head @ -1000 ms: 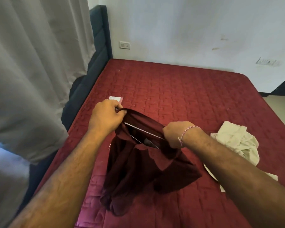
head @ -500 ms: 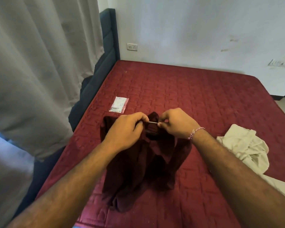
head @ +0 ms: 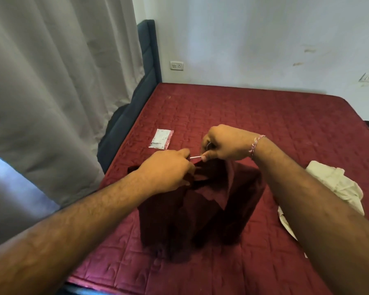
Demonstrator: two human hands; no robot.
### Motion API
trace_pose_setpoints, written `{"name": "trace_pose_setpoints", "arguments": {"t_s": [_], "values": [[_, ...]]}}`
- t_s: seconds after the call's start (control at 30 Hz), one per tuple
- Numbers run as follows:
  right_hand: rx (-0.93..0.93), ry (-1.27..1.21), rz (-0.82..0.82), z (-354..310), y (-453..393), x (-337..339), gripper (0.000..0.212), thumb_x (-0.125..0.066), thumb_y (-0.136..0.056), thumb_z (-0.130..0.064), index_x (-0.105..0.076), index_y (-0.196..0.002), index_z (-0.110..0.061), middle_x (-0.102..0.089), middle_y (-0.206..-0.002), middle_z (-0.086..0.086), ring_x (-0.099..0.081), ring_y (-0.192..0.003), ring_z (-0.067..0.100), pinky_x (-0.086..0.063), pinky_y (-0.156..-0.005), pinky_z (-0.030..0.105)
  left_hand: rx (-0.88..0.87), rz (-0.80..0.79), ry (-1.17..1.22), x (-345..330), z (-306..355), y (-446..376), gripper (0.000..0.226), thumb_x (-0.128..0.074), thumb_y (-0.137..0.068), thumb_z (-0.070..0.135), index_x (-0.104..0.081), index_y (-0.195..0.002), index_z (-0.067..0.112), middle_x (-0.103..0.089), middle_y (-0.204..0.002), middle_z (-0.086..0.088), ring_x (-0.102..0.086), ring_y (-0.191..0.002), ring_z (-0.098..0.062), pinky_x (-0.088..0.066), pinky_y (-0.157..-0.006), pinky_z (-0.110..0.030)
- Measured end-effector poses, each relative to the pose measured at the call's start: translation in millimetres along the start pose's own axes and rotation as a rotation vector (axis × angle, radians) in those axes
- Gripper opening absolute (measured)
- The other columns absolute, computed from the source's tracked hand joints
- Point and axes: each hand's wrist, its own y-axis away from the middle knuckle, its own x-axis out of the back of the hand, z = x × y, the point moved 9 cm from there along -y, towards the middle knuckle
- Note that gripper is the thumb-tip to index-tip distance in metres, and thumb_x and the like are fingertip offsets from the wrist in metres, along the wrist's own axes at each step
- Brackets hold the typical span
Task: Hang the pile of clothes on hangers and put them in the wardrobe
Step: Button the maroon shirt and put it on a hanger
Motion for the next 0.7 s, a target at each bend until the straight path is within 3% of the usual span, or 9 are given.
{"name": "trace_pose_setpoints", "arguments": {"t_s": [0.07,0.13,0.23,0.3,0.33,0.43,0.57,0.6,0.7], "values": [[0.001,-0.008,0.017,-0.9,-7.1,-4.7,0.009,-0.079,-0.089,-0.031,-0.078,-0.092,-0.022,-0.072,-0.079,-0.011,-0.062,-0.071,0.001,-0.046,-0.068,0.022,0.035,0.012,0.130,2.2,-2.6,-3.8,0.031,-0.069,-0.090,0.052,-0.070,-0.112,0.029,-0.053,-0.099,0.005,-0.064,-0.094,-0.025,-0.045,-0.068,-0.033],[-0.031,-0.065,0.166,3.5,-9.5,-4.7,0.014,-0.080,-0.087,-0.030,-0.077,-0.097,-0.021,-0.071,-0.088,-0.010,-0.063,-0.078,0.002,-0.050,-0.078,0.025,0.120,0.074,0.368,1.8,-17.6,-3.2,0.025,-0.073,-0.087,0.049,-0.075,-0.099,0.026,-0.064,-0.086,0.007,-0.066,-0.086,-0.021,-0.047,-0.066,-0.033],[-0.078,-0.250,0.734,15.2,26.0,0.0,0.039,-0.079,-0.083,-0.032,-0.068,-0.119,-0.024,-0.063,-0.119,-0.007,-0.060,-0.113,0.011,-0.048,-0.103,0.033,0.237,0.107,0.730,-14.3,-47.1,6.8,0.011,-0.080,-0.087,0.037,-0.081,-0.090,0.027,-0.074,-0.079,0.007,-0.069,-0.077,-0.012,-0.055,-0.073,-0.036],[-0.249,-0.497,1.126,29.9,74.9,-25.4,0.044,-0.081,-0.082,-0.025,-0.063,-0.122,-0.027,-0.058,-0.123,-0.007,-0.057,-0.115,0.011,-0.047,-0.101,0.028,0.272,0.144,0.935,-20.1,-55.6,18.5,0.005,-0.080,-0.089,0.024,-0.083,-0.094,0.025,-0.078,-0.086,0.011,-0.072,-0.084,-0.005,-0.056,-0.083,-0.026],[-0.381,-0.673,1.227,38.8,93.9,-52.9,0.046,-0.082,-0.080,-0.024,-0.061,-0.120,-0.031,-0.057,-0.122,-0.004,-0.058,-0.107,0.009,-0.049,-0.094,0.025,0.295,0.171,1.021,-21.4,-57.3,24.9,0.008,-0.080,-0.090,0.019,-0.083,-0.096,0.023,-0.079,-0.090,0.011,-0.072,-0.088,-0.003,-0.053,-0.086,-0.019],[-0.604,-1.204,1.138,38.5,98.4,-137.8,0.058,-0.087,-0.065,-0.043,-0.055,-0.114,-0.040,-0.059,-0.121,0.007,-0.056,-0.087,0.011,-0.053,-0.081,0.025,0.394,0.239,1.171,-29.6,-65.2,40.3,0.006,-0.079,-0.090,0.013,-0.082,-0.095,0.015,-0.079,-0.095,0.001,-0.071,-0.093,-0.006,-0.046,-0.082,-0.006],[-0.602,-1.224,0.725,13.4,60.0,-190.0,0.087,-0.097,-0.061,-0.040,-0.049,-0.134,-0.037,-0.060,-0.119,-0.008,-0.066,-0.097,0.011,-0.057,-0.082,0.029,0.434,0.254,1.254,-35.4,-65.2,51.0,0.006,-0.077,-0.091,0.013,-0.080,-0.092,0.018,-0.077,-0.094,-0.003,-0.068,-0.087,-0.003,-0.047,-0.081,-0.010],[-0.588,-1.252,0.709,12.1,53.0,-191.6,0.082,-0.096,-0.063,-0.038,-0.053,-0.133,-0.035,-0.065,-0.116,-0.007,-0.070,-0.097,0.014,-0.059,-0.079,0.031,0.431,0.248,1.266,-35.8,-63.2,52.7,0.005,-0.077,-0.092,0.013,-0.080,-0.092,0.018,-0.077,-0.094,-0.003,-0.067,-0.085,-0.002,-0.048,-0.081,-0.011],[-0.622,-1.508,0.760,18.2,37.3,-185.5,0.016,-0.079,-0.088,-0.011,-0.075,-0.101,-0.019,-0.076,-0.097,0.005,-0.073,-0.088,0.023,-0.060,-0.063,0.028,0.451,0.219,1.301,-38.2,-58.8,57.3,0.005,-0.076,-0.093,0.015,-0.078,-0.089,0.018,-0.075,-0.088,-0.003,-0.065,-0.080,-0.003,-0.050,-0.079,-0.017]]}}
